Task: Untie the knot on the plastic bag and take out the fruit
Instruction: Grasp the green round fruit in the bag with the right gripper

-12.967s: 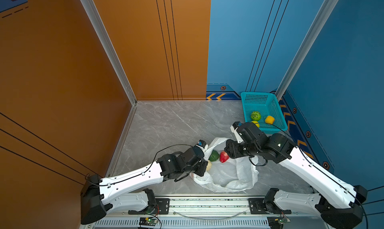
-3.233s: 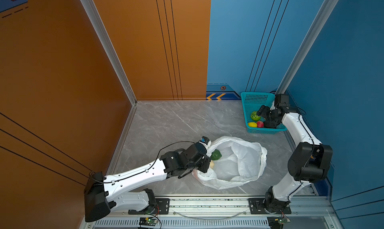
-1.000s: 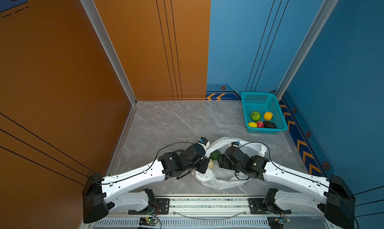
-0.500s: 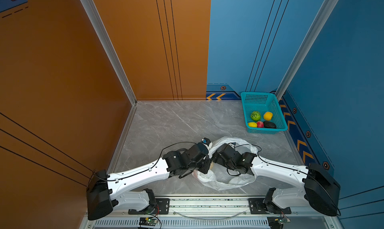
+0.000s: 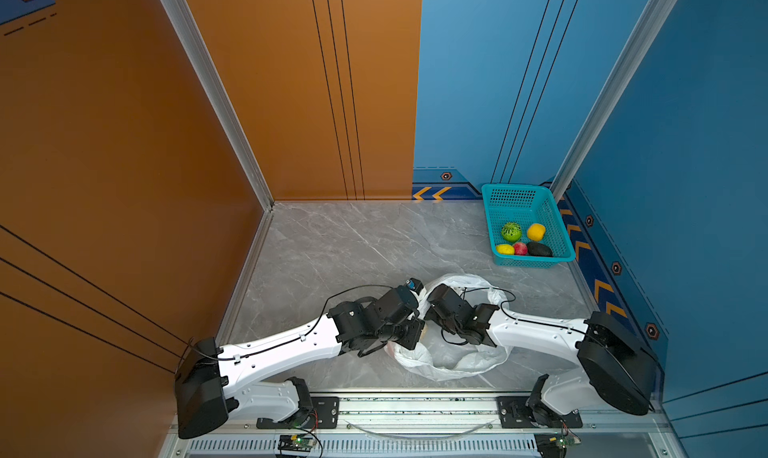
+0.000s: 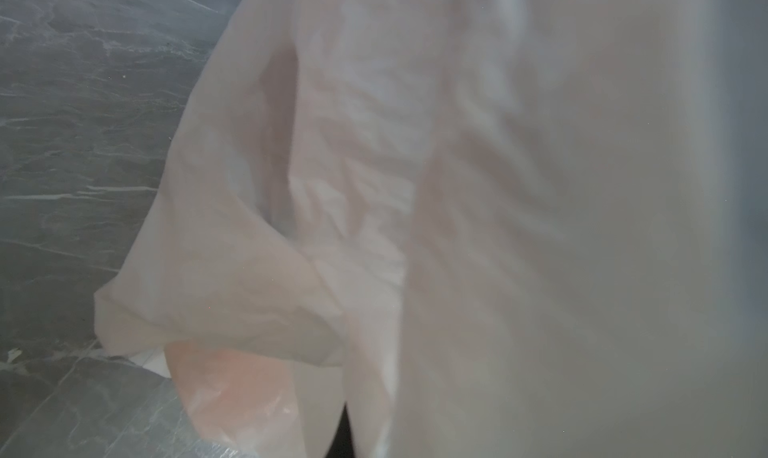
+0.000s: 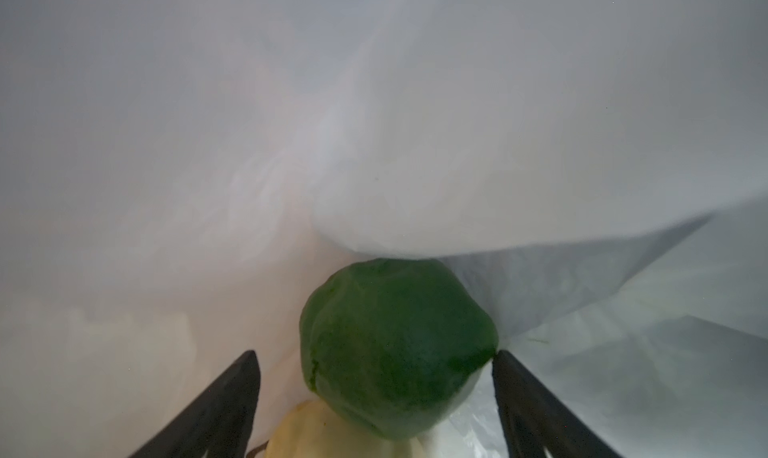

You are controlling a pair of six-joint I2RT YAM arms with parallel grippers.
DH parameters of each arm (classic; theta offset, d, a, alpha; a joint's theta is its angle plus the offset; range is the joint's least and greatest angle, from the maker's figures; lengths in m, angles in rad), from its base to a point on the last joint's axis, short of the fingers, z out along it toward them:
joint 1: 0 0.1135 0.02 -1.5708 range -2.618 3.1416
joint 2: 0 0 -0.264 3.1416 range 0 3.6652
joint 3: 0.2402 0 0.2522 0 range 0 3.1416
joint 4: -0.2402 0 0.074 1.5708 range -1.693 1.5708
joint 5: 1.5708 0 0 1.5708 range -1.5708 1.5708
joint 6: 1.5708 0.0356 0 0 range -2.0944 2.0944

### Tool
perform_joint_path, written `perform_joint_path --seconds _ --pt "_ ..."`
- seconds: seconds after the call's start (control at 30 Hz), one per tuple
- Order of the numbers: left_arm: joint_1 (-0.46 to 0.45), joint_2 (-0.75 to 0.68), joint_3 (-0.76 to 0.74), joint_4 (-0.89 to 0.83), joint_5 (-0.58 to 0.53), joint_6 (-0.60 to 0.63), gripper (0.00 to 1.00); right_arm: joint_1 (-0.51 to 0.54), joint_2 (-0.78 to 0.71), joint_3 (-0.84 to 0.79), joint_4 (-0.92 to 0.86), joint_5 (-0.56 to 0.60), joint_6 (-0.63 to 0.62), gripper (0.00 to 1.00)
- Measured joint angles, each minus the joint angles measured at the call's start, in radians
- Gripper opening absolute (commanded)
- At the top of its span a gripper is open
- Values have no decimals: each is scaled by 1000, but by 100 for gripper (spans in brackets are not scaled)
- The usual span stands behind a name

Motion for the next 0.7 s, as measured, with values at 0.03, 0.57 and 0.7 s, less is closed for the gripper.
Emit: perform_joint_path --seconds 0.03,0.57,0.7 --pt "1 0 0 0 2 2 0 0 14 0 10 0 6 86" --pt "5 -4 -1 0 7 2 0 -8 27 -39 87 2 52 52" --pt "10 -11 -1 -1 4 2 0 -8 -66 -49 32 0 40 52"
